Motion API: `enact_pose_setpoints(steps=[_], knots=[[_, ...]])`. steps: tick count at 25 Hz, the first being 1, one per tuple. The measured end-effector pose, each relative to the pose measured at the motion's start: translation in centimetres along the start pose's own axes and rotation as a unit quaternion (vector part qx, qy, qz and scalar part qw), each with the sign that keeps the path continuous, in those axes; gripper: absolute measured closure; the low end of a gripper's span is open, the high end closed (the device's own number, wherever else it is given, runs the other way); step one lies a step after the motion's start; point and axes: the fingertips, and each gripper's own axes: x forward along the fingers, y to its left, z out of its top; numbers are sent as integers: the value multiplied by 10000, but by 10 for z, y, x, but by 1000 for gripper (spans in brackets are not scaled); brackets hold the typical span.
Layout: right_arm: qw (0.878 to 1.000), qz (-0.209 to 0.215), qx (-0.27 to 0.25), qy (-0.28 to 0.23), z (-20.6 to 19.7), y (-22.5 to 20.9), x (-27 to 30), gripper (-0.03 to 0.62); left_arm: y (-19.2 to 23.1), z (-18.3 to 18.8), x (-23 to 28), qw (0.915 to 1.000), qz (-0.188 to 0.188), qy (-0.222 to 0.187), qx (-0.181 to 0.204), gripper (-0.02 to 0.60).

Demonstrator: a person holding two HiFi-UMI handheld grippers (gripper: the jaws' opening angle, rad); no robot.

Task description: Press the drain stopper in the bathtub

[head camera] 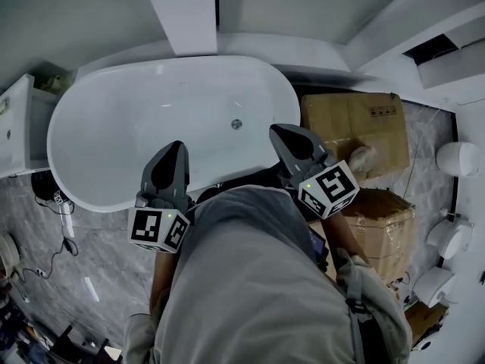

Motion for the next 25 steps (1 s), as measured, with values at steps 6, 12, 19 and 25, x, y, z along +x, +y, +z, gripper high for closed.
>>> enact_pose_setpoints(steps=[6, 12, 19, 25], knots=[[9998, -20, -117, -134, 24, 4, -2, 600, 5, 29, -12, 9989, 24, -308, 352, 581], [9991, 56, -396, -167, 26, 4, -9, 601, 2, 32, -4, 9982, -10, -410, 437, 581], [9988, 258, -427, -11, 14, 15, -10, 602, -10, 14, 2, 9996, -41, -195, 201, 581], [9989, 311, -350, 17, 11, 15, -11, 602, -13, 11, 3, 9997, -62, -138, 197, 581]])
